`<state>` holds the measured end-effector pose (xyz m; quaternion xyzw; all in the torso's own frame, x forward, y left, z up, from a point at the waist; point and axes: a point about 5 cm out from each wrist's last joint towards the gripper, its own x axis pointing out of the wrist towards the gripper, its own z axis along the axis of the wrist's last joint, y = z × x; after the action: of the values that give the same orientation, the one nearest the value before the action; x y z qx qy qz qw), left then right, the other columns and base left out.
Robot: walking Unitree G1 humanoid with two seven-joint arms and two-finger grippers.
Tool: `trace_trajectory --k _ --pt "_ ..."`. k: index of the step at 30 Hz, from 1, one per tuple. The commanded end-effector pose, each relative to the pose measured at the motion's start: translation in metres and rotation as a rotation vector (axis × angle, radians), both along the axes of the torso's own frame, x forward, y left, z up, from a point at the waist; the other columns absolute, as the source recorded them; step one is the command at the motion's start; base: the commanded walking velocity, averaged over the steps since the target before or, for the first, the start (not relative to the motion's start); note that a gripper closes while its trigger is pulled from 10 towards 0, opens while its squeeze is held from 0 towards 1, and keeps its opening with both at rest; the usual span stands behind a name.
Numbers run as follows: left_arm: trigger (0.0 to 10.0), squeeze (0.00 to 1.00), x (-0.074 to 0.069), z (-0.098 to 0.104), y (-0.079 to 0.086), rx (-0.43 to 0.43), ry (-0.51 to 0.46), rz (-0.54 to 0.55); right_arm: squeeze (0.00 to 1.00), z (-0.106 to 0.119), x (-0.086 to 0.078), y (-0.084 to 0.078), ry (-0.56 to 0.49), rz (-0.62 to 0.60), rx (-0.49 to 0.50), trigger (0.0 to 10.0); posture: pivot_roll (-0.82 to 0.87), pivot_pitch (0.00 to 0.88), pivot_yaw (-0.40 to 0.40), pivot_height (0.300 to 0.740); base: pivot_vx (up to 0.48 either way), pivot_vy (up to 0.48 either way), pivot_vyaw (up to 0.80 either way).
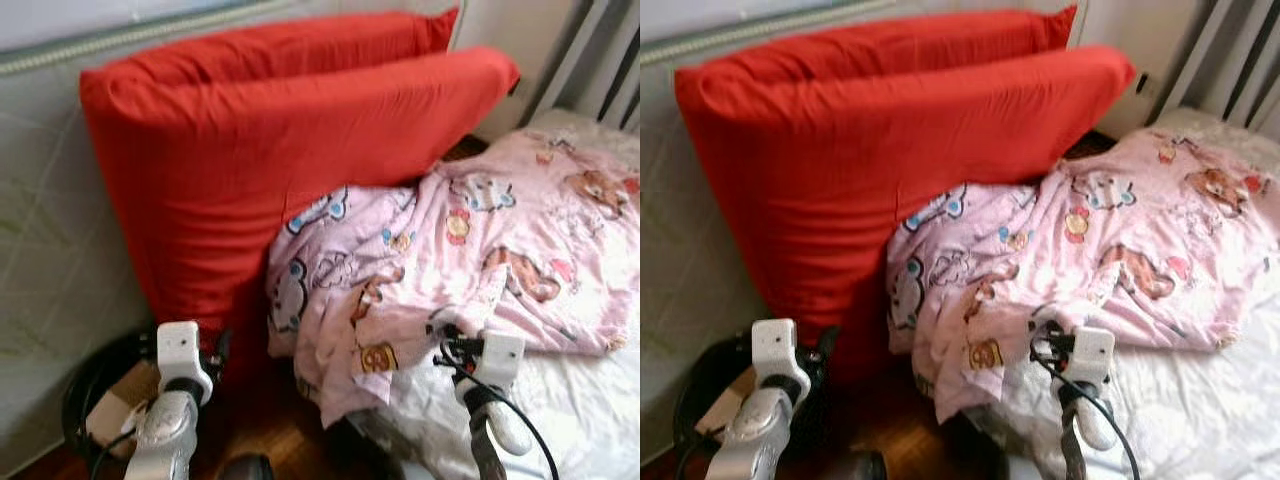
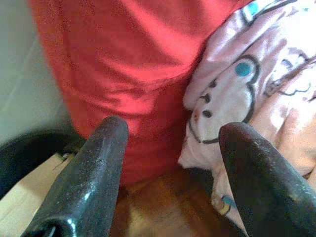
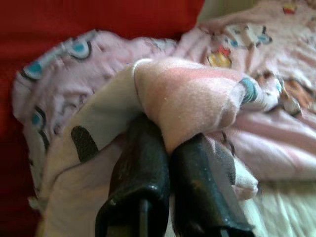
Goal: Clean up the room
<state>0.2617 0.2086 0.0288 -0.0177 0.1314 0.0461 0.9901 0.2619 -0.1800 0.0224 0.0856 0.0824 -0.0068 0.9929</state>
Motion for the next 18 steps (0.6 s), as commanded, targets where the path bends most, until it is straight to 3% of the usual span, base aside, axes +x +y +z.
trace_trajectory --k 1,6,8,18 --pt "10.0 0.0 -0.006 -0.009 0.006 -0.011 0.037 0.026 0.0 0.004 0.002 0.003 -0.017 0.017 0.0 10.0 -0.01 0.0 -0.022 0.739 0.0 0.0 0.0" --pt "10.0 0.0 -0.018 -0.03 0.012 -0.037 0.122 0.058 0.0 0.0 -0.002 0.006 0.005 0.044 -0.01 10.0 -0.01 0.0 -0.025 0.74 0.0 0.0 0.0" --pt "10.0 0.0 -0.024 -0.044 0.009 -0.105 0.21 0.058 0.0 -0.001 -0.003 0.008 0.021 0.05 -0.008 10.0 -0.01 0.0 -0.025 0.74 0.0 0.0 0.0" --pt "10.0 0.0 -0.037 -0.071 0.017 -0.075 0.379 0.071 0.0 0.007 0.008 0.007 0.002 -0.001 0.012 10.0 -0.01 0.017 -0.032 0.74 0.0 0.0 0.0"
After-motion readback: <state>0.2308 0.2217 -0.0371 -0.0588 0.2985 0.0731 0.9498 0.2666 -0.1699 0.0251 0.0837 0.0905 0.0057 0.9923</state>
